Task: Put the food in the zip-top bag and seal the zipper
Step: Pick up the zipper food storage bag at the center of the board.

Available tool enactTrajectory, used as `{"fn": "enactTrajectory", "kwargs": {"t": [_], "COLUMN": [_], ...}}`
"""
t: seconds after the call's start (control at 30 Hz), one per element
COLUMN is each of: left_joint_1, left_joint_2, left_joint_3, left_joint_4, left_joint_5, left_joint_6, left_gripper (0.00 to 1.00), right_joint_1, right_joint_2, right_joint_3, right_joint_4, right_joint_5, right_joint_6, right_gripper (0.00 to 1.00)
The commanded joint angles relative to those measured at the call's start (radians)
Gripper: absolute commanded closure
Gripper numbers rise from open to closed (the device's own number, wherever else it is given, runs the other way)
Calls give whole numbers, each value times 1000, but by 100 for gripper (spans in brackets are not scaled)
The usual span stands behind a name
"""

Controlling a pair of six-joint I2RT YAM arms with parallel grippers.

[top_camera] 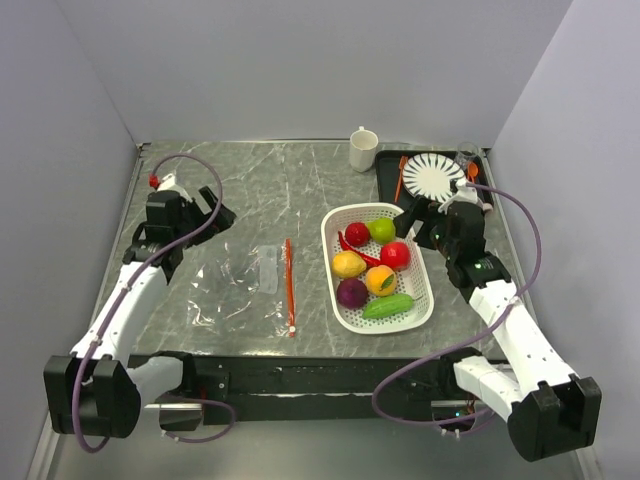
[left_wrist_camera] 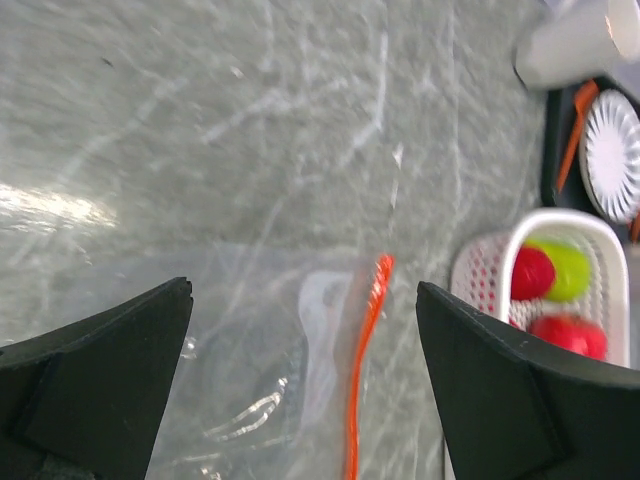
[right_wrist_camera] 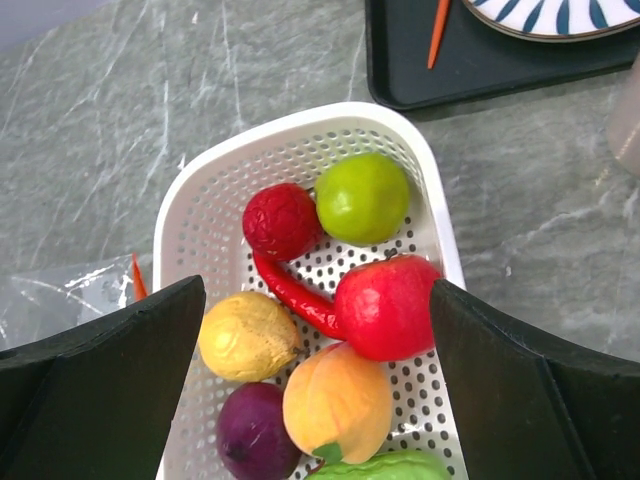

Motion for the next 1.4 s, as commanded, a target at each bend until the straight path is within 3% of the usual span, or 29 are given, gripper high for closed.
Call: {"fn": "enactTrajectory", "kwargs": {"t": [0.0,0.1,0.23,0.33,0.63,0.73,0.83,0.93,1.0,1.07,1.17,1.3,1.37], "left_joint_1": [-14,-85,-314,-409,-566,-616,-647,-656,-664,-672,-682,-698,-704], "left_joint_2": [-15,-18,15,83,318,388,431,470,483,500,525,555,575], "left_joint_3": [-10,-15,-4,2,131,186,220,238,237,242,245,251,254], "left_joint_4": [9,11,-12,-23,-147,-194,-233,-251,-253,-260,-262,-265,-264], "left_joint_5": [174,189,43,-30,-263,-327,-375,-383,-390,-395,-394,-392,-392], "left_joint_6": [28,23,5,-32,-78,-92,-113,-129,-135,-146,-147,-153,-153], "left_gripper": [1,1,1,1,1,5,9,25,31,29,34,30,34], "right_joint_1": [2,3,3,3,3,5,3,3,3,3,3,3,3], "right_joint_2": [-9,22,48,56,67,67,64,62,64,64,62,65,65], "right_joint_3": [72,98,108,110,121,121,115,118,118,118,116,113,110], "right_joint_4": [-26,-61,-76,-76,-109,-110,-107,-112,-118,-119,-122,-122,-121], "right_joint_5": [-32,-36,-55,-73,-63,-59,-64,-69,-70,-64,-58,-62,-62], "right_joint_6": [-7,-16,-11,-8,-19,-20,-20,-20,-19,-22,-24,-24,-22], "right_gripper": [0,0,0,0,0,0,0,0,0,0,0,0,0]}}
